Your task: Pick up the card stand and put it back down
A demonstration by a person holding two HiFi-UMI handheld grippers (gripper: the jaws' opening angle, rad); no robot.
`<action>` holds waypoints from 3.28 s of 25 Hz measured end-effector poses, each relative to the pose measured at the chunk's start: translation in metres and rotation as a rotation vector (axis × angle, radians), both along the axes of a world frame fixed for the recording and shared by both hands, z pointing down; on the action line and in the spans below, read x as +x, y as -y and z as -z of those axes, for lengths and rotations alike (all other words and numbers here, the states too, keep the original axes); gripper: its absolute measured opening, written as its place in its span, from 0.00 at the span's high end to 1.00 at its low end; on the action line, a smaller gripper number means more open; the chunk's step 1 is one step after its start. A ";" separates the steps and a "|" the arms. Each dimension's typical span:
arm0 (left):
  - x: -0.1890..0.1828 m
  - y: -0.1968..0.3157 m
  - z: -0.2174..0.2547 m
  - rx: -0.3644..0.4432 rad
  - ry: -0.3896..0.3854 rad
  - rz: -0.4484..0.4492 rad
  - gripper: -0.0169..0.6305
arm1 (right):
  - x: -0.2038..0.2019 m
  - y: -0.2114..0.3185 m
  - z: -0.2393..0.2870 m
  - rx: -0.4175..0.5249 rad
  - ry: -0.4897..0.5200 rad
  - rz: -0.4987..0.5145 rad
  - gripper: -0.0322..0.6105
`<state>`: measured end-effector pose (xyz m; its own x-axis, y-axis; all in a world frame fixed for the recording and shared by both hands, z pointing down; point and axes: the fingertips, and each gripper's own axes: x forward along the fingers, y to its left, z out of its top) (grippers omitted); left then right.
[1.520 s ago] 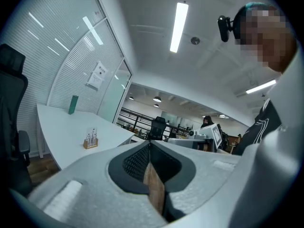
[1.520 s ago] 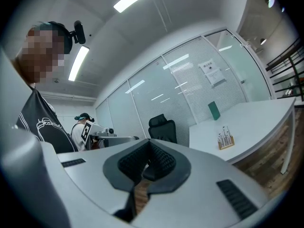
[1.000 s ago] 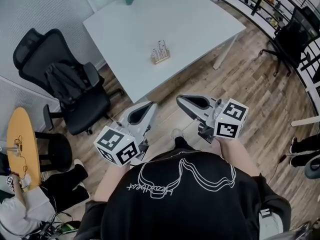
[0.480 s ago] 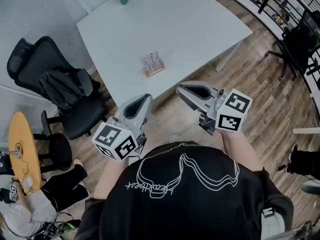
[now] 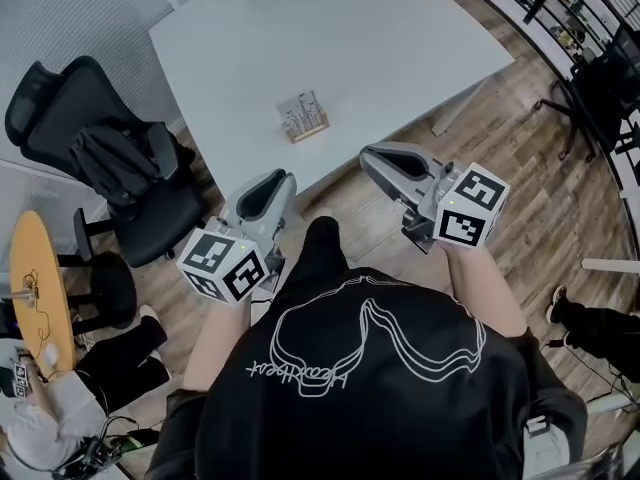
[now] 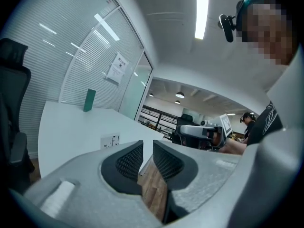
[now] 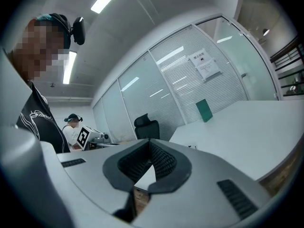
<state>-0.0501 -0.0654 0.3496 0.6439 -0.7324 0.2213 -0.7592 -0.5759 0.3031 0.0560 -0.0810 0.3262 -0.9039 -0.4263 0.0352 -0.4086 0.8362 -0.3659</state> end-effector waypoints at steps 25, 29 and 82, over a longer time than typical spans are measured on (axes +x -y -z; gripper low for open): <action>-0.025 0.130 -0.118 -0.171 0.117 -0.030 0.73 | -0.031 0.135 -0.140 -0.065 -0.339 -0.003 0.72; -0.027 0.144 -0.137 -0.200 0.150 -0.045 0.73 | -0.039 0.148 -0.155 -0.028 -0.395 0.051 0.71; -0.031 0.181 -0.197 -0.288 0.267 -0.060 0.74 | -0.072 0.194 -0.219 -0.003 -0.535 0.126 0.75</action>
